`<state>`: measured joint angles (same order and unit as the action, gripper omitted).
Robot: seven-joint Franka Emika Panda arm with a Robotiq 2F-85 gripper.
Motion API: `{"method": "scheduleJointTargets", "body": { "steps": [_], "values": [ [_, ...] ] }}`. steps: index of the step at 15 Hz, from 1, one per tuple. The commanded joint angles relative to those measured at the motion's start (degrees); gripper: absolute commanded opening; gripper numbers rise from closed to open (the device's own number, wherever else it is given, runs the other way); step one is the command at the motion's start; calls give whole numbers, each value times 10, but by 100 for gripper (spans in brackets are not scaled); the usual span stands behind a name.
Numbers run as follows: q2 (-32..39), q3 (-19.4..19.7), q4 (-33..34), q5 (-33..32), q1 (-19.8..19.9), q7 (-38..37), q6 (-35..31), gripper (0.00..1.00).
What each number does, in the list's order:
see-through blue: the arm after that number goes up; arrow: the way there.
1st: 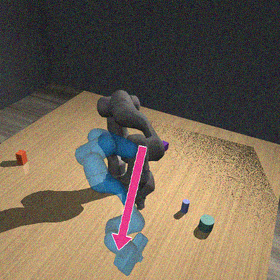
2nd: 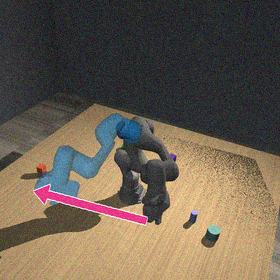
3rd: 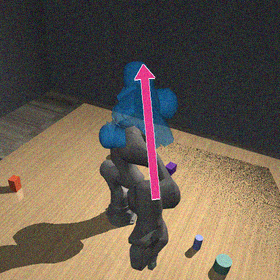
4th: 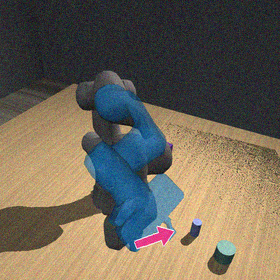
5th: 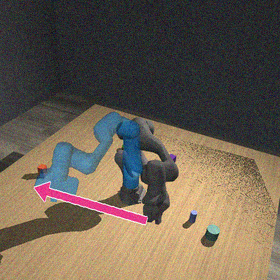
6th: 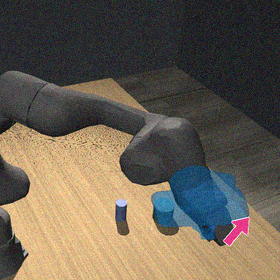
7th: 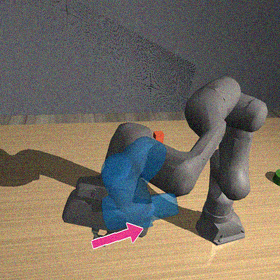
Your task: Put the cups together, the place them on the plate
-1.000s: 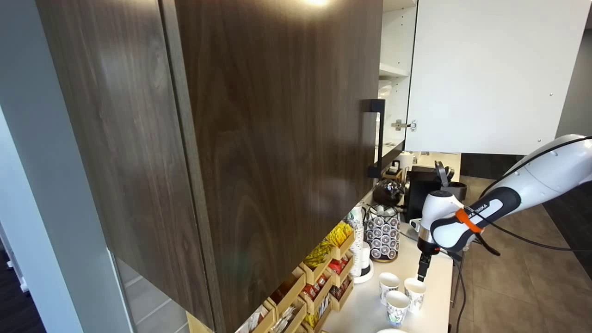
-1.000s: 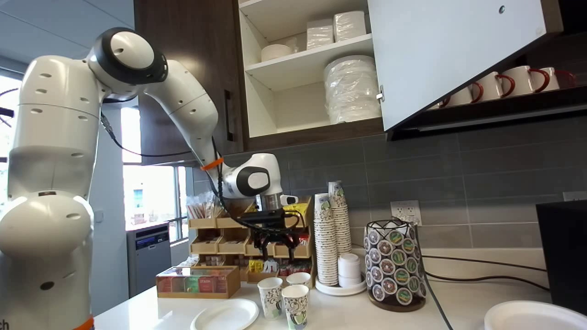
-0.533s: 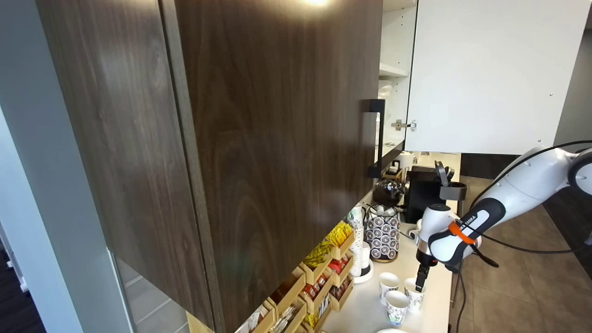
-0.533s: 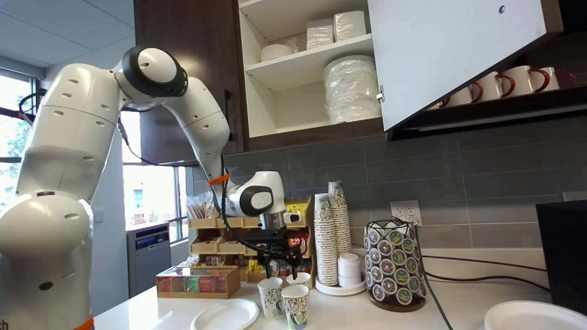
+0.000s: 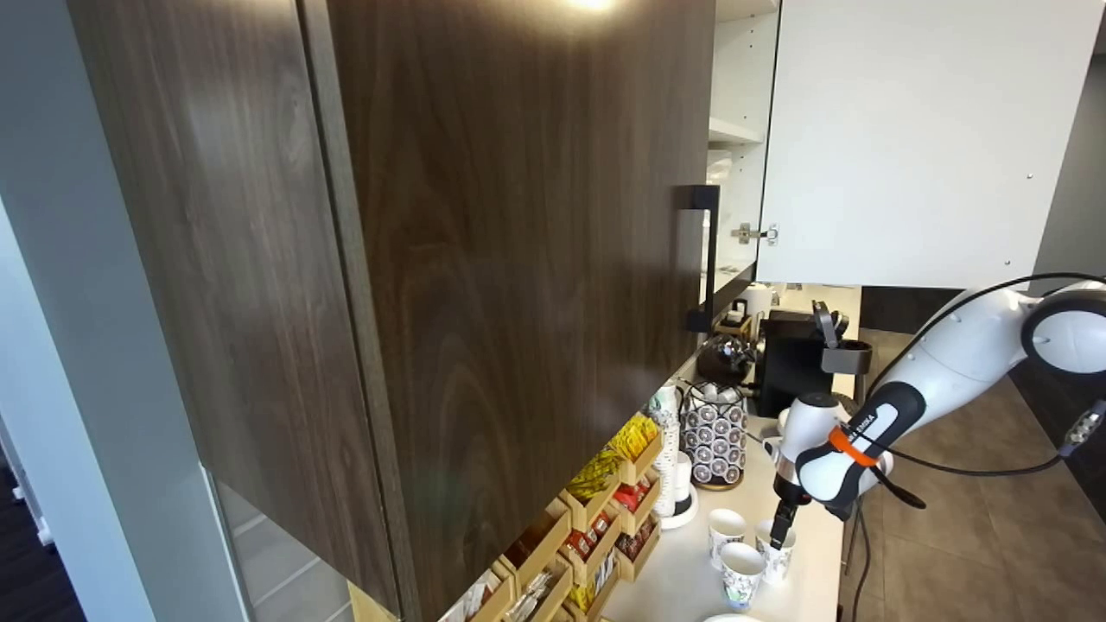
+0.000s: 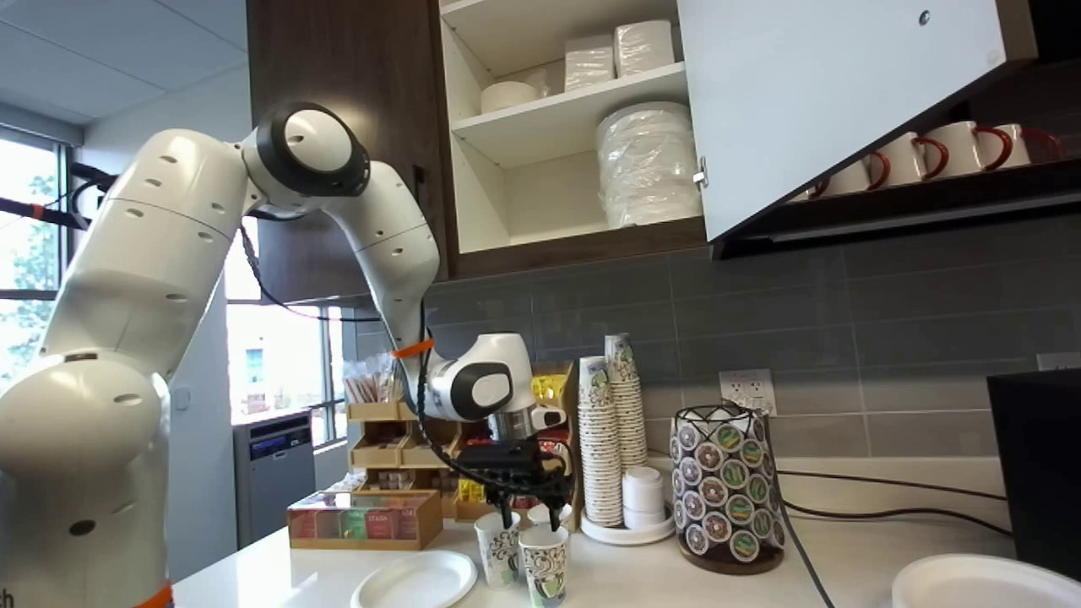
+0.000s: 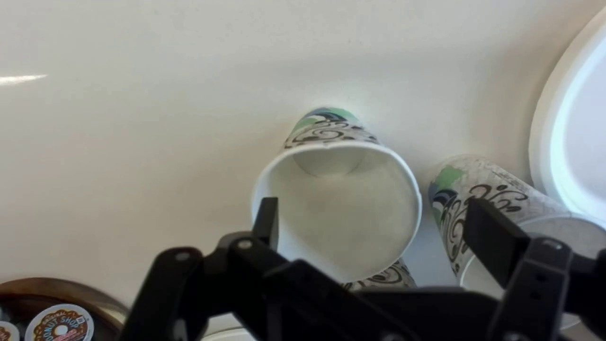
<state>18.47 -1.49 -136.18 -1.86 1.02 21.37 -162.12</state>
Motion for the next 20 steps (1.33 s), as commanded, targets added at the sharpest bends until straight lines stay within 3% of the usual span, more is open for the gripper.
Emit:
{"method": "scheduleJointTargets", "body": {
  "steps": [1,9,20],
  "values": [
    [27,-2,15,-21,7,-19,-24,100],
    [51,9,38,-51,5,-34,-34,100],
    [77,-5,62,-45,22,-26,-25,100]
  ]
}}
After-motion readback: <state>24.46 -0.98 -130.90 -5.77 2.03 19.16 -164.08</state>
